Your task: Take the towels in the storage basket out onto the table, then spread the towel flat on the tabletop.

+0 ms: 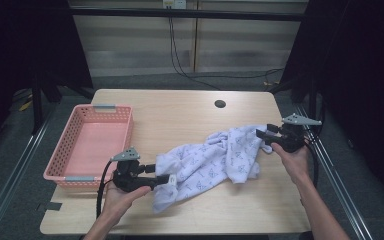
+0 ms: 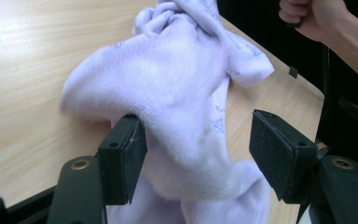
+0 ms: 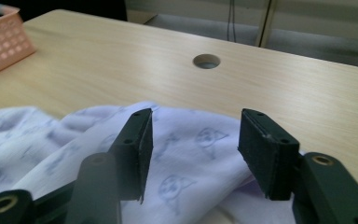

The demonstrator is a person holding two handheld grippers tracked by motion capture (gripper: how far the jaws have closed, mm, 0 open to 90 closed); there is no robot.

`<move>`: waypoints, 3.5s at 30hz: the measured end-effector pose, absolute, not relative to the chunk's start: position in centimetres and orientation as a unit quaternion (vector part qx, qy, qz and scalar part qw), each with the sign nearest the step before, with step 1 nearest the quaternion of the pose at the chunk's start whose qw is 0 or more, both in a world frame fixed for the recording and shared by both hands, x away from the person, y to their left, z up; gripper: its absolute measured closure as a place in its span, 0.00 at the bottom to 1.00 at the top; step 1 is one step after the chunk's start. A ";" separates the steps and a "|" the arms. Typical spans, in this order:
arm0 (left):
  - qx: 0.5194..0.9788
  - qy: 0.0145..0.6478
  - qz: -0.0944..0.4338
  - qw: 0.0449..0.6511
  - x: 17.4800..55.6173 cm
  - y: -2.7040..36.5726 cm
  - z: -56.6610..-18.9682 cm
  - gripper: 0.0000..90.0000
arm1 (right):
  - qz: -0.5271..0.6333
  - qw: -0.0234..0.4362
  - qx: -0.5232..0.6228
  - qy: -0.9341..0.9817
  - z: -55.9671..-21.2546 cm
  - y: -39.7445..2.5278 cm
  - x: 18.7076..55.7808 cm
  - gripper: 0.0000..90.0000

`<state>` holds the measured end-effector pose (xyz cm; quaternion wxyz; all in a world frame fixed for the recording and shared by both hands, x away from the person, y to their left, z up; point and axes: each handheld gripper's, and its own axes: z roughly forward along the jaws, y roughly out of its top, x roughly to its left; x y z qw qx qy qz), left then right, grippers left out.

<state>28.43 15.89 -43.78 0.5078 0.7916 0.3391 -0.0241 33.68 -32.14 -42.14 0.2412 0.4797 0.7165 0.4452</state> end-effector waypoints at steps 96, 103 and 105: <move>0.750 0.308 -0.030 0.585 33.0 11.2 -42.2 0.95 | 0.460 0.130 0.390 0.787 -41.2 -25.7 34.7 0.82; 0.745 0.362 -0.022 0.560 34.3 12.9 -45.6 0.95 | 0.455 0.092 0.405 0.787 -45.8 -23.8 35.5 0.58; 0.739 0.372 -0.016 0.562 34.4 13.4 -45.5 0.95 | 0.452 0.103 0.402 0.790 -45.7 -24.0 34.2 0.55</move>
